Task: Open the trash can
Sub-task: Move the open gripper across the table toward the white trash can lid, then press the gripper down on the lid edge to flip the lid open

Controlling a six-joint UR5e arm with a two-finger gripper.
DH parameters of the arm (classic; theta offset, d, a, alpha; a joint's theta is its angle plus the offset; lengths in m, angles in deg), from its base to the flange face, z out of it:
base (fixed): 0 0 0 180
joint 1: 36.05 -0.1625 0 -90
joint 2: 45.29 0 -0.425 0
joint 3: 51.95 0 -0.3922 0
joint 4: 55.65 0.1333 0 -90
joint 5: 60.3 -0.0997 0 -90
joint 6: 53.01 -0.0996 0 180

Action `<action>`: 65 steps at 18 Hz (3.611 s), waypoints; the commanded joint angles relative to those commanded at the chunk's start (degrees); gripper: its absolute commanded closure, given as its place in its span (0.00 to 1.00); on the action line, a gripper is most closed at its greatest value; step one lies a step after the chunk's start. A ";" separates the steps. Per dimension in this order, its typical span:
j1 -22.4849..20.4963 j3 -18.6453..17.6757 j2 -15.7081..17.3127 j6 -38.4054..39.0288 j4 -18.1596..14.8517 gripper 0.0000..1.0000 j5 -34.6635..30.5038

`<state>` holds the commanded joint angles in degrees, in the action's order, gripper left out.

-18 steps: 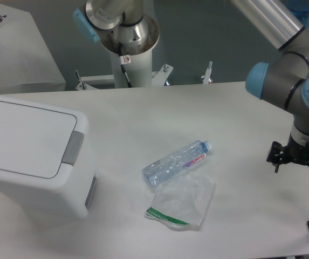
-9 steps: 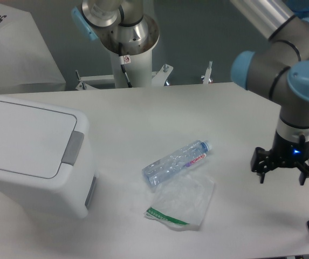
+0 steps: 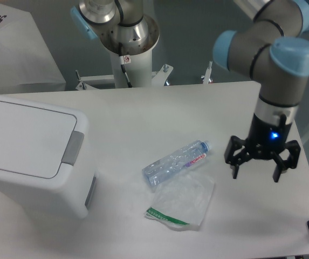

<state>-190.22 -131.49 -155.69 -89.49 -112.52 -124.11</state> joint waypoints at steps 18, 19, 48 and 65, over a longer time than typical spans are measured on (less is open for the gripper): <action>13.62 -5.18 8.71 18.54 0.00 0.00 -0.08; 14.94 -5.10 8.71 19.95 0.00 0.00 -0.25; 21.81 -10.29 10.91 20.75 0.35 0.00 -1.84; 21.72 -9.50 11.17 21.02 0.00 0.00 -3.68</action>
<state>-168.50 -140.98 -144.52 -68.47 -112.52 -127.80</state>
